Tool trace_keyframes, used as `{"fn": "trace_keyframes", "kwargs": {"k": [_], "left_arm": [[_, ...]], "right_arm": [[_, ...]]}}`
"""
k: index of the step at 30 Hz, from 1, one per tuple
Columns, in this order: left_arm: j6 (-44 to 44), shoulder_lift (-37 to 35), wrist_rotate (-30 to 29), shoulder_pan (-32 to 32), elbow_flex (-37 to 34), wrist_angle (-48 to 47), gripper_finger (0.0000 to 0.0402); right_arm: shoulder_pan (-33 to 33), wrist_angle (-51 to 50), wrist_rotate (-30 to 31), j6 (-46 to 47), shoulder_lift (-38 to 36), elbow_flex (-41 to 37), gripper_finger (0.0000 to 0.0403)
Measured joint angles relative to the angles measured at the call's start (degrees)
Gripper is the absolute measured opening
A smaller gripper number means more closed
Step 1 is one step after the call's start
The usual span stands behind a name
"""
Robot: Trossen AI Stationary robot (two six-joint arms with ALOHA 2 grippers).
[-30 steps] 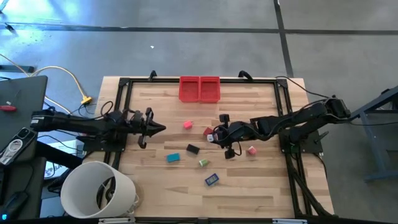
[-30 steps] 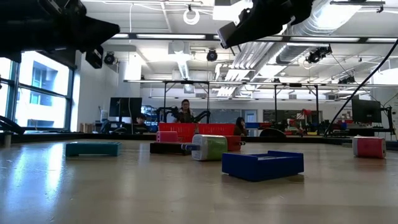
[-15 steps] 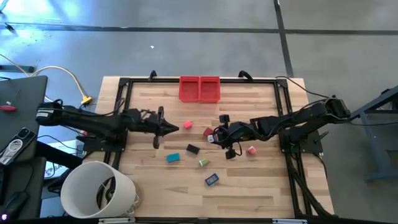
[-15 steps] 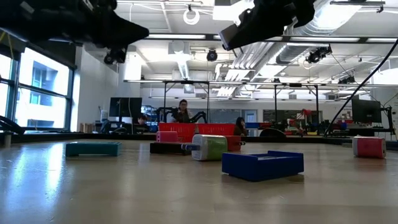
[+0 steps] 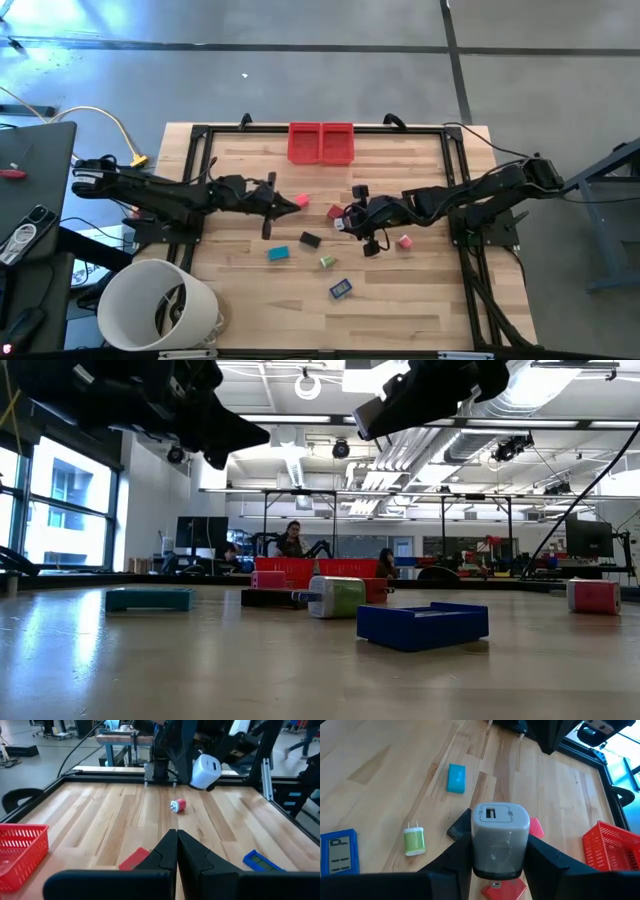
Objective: Pick & Place Office items
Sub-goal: Put the white charger adapter into the left red basket
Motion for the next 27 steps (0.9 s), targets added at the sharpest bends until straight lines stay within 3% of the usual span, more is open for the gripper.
{"fn": "trace_keyframes", "kwargs": {"k": [6, 13, 22, 27], "left_arm": [[0.9, 0.7, -0.4, -1.0, 0.0, -0.1, 0.0044], [9.2, 0.7, -4.8, -5.2, 0.0, 0.0, 0.0092], [20.0, 0.7, -14.5, -11.7, 0.0, 2.5, 0.0100], [20.2, 0.7, -15.4, -12.5, 0.0, 3.4, 0.0100]], "right_arm": [[0.0, 0.0, 0.0, 0.1, 0.0, 0.0, 0.0132], [0.0, 0.9, -0.1, 0.5, 0.0, 0.0, 0.0127], [0.0, 3.9, -3.0, 0.6, 0.0, 0.0, 0.0132], [0.0, 6.4, -4.2, 0.4, 0.4, 0.0, 0.0126]]}}
